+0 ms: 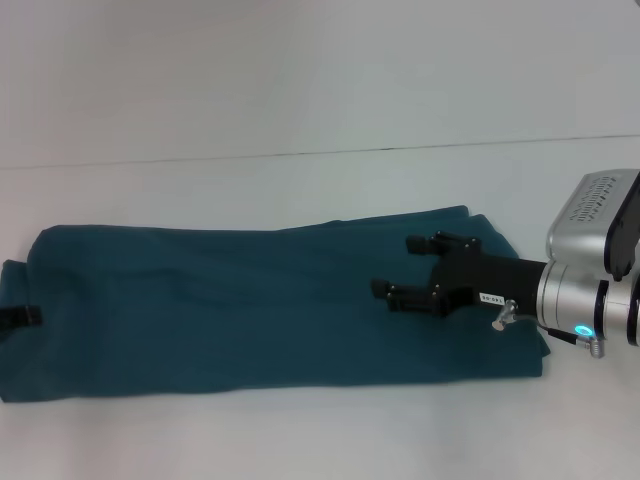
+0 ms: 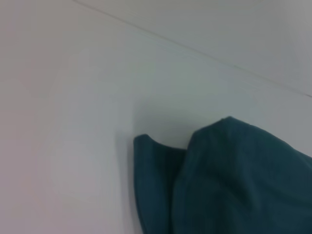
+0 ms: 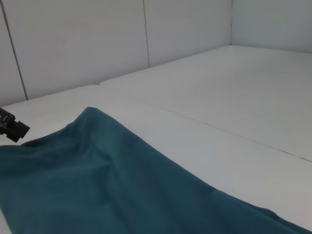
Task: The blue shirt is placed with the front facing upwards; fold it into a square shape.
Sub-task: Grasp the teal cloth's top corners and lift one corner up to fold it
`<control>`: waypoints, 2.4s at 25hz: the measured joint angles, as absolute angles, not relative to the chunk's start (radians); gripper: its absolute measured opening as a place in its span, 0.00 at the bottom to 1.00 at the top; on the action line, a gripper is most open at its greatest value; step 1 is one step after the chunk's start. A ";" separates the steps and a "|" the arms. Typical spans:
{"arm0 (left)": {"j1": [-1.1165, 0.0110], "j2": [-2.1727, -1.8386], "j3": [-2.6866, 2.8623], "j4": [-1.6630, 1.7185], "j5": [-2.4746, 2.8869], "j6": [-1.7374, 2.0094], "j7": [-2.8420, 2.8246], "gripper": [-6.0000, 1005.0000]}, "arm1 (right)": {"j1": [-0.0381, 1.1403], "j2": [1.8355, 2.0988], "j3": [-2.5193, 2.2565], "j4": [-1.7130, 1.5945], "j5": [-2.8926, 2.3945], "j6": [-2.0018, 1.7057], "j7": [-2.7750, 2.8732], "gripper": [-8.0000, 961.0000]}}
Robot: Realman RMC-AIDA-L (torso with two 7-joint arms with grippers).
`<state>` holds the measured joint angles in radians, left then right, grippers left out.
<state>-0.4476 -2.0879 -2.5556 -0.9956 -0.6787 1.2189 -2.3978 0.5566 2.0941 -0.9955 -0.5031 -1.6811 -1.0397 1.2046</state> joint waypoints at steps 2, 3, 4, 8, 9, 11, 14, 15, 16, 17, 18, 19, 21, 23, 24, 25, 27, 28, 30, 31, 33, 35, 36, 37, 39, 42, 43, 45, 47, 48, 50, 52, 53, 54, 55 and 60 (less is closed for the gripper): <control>-0.453 -2.088 -2.555 -0.992 -0.677 1.199 -2.396 0.85 | 0.556 2.094 -0.996 -0.503 -1.681 -1.040 1.205 0.95; -0.455 -2.088 -2.556 -0.992 -0.675 1.190 -2.395 0.85 | 0.556 2.094 -0.996 -0.503 -1.681 -1.040 1.206 0.95; -0.455 -2.088 -2.556 -0.992 -0.674 1.183 -2.395 0.85 | 0.556 2.094 -0.996 -0.503 -1.681 -1.040 1.206 0.95; -0.458 -2.088 -2.556 -0.991 -0.671 1.151 -2.394 0.85 | 0.555 2.094 -0.996 -0.503 -1.681 -1.042 1.209 0.94; -0.458 -2.088 -2.556 -0.989 -0.670 1.147 -2.394 0.85 | 0.555 2.094 -0.996 -0.503 -1.681 -1.042 1.210 0.94; -0.458 -2.088 -2.555 -0.984 -0.670 1.139 -2.394 0.85 | 0.554 2.094 -0.996 -0.503 -1.681 -1.042 1.210 0.94; -0.465 -2.086 -2.554 -0.958 -0.670 1.125 -2.394 0.85 | 0.553 2.094 -0.996 -0.503 -1.681 -1.042 1.211 0.94; -0.468 -2.083 -2.553 -0.943 -0.669 1.118 -2.394 0.85 | 0.553 2.094 -0.996 -0.503 -1.681 -1.042 1.212 0.94; -0.472 -2.081 -2.549 -0.927 -0.669 1.111 -2.394 0.85 | 0.553 2.094 -0.996 -0.503 -1.681 -1.042 1.212 0.94; -0.477 -2.078 -2.544 -0.911 -0.668 1.103 -2.394 0.85 | 0.554 2.094 -0.996 -0.503 -1.681 -1.042 1.212 0.94; -0.481 -2.075 -2.538 -0.896 -0.668 1.094 -2.394 0.85 | 0.554 2.094 -0.996 -0.503 -1.681 -1.042 1.212 0.94; -0.484 -2.074 -2.533 -0.886 -0.668 1.087 -2.394 0.85 | 0.554 2.094 -0.995 -0.503 -1.681 -1.042 1.212 0.94; -0.491 -2.072 -2.529 -0.868 -0.668 1.074 -2.394 0.85 | 0.553 2.094 -0.996 -0.503 -1.681 -1.042 1.212 0.94; -0.495 -2.071 -2.526 -0.862 -0.667 1.069 -2.394 0.85 | 0.553 2.094 -0.996 -0.503 -1.681 -1.042 1.212 0.94; -0.496 -2.070 -2.522 -0.860 -0.667 1.068 -2.394 0.85 | 0.553 2.094 -0.996 -0.503 -1.681 -1.042 1.212 0.94; -0.496 -2.069 -2.520 -0.860 -0.667 1.068 -2.394 0.85 | 0.552 2.094 -0.996 -0.503 -1.681 -1.042 1.213 0.94; -0.497 -2.068 -2.518 -0.860 -0.667 1.068 -2.394 0.85 | 0.552 2.094 -0.996 -0.503 -1.681 -1.042 1.213 0.94; -0.497 -2.068 -2.518 -0.860 -0.667 1.068 -2.394 0.85 | 0.552 2.094 -0.996 -0.503 -1.681 -1.041 1.213 0.94; -0.497 -2.066 -2.518 -0.860 -0.667 1.068 -2.394 0.85 | 0.552 2.094 -0.996 -0.503 -1.681 -1.041 1.213 0.94; -0.497 -2.065 -2.518 -0.860 -0.667 1.067 -2.394 0.85 | 0.552 2.094 -0.996 -0.503 -1.681 -1.041 1.213 0.94; -0.496 -2.063 -2.517 -0.864 -0.667 1.066 -2.394 0.85 | 0.552 2.094 -0.996 -0.503 -1.681 -1.041 1.213 0.93; -0.494 -2.062 -2.517 -0.866 -0.667 1.066 -2.394 0.85 | 0.552 2.094 -0.996 -0.503 -1.681 -1.041 1.213 0.93; -0.493 -2.062 -2.517 -0.866 -0.667 1.066 -2.394 0.85 | 0.552 2.094 -0.996 -0.503 -1.681 -1.041 1.213 0.93; -0.491 -2.062 -2.517 -0.867 -0.667 1.065 -2.395 0.85 | 0.552 2.094 -0.996 -0.503 -1.681 -1.041 1.213 0.93; -0.490 -2.061 -2.517 -0.867 -0.667 1.065 -2.396 0.85 | 0.552 2.094 -0.996 -0.503 -1.681 -1.041 1.213 0.93; -0.490 -2.059 -2.517 -0.861 -0.667 1.064 -2.398 0.85 | 0.552 2.094 -0.996 -0.503 -1.681 -1.042 1.213 0.93; -0.490 -2.059 -2.517 -0.861 -0.667 1.063 -2.398 0.85 | 0.552 2.094 -0.996 -0.503 -1.681 -1.042 1.213 0.93; -0.490 -2.059 -2.517 -0.860 -0.667 1.062 -2.399 0.85 | 0.552 2.094 -0.996 -0.503 -1.681 -1.042 1.213 0.93; -0.489 -2.059 -2.517 -0.860 -0.665 1.062 -2.401 0.85 | 0.552 2.094 -0.996 -0.503 -1.681 -1.042 1.213 0.93; -0.489 -2.059 -2.517 -0.860 -0.663 1.063 -2.403 0.85 | 0.552 2.094 -0.996 -0.503 -1.681 -1.042 1.213 0.93; -0.489 -2.060 -2.517 -0.860 -0.660 1.067 -2.405 0.85 | 0.552 2.094 -0.996 -0.503 -1.681 -1.042 1.213 0.93; -0.489 -2.062 -2.517 -0.859 -0.656 1.071 -2.405 0.85 | 0.552 2.094 -0.995 -0.503 -1.681 -1.042 1.213 0.93; -0.489 -2.064 -2.517 -0.859 -0.655 1.071 -2.405 0.85 | 0.552 2.094 -0.996 -0.503 -1.681 -1.042 1.213 0.93; -0.490 -2.064 -2.518 -0.857 -0.655 1.071 -2.405 0.85 | 0.552 2.094 -0.996 -0.503 -1.681 -1.042 1.213 0.93; -0.491 -2.065 -2.518 -0.854 -0.655 1.072 -2.405 0.85 | 0.552 2.094 -0.996 -0.503 -1.681 -1.042 1.213 0.93; -0.497 -2.066 -2.518 -0.848 -0.657 1.093 -2.405 0.85 | 0.552 2.094 -0.995 -0.503 -1.681 -1.042 1.213 0.92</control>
<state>-0.4972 -2.0659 -2.5182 -0.8484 -0.6573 1.0925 -2.4051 0.5522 2.0939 -0.9951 -0.5032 -1.6812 -1.0416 1.2134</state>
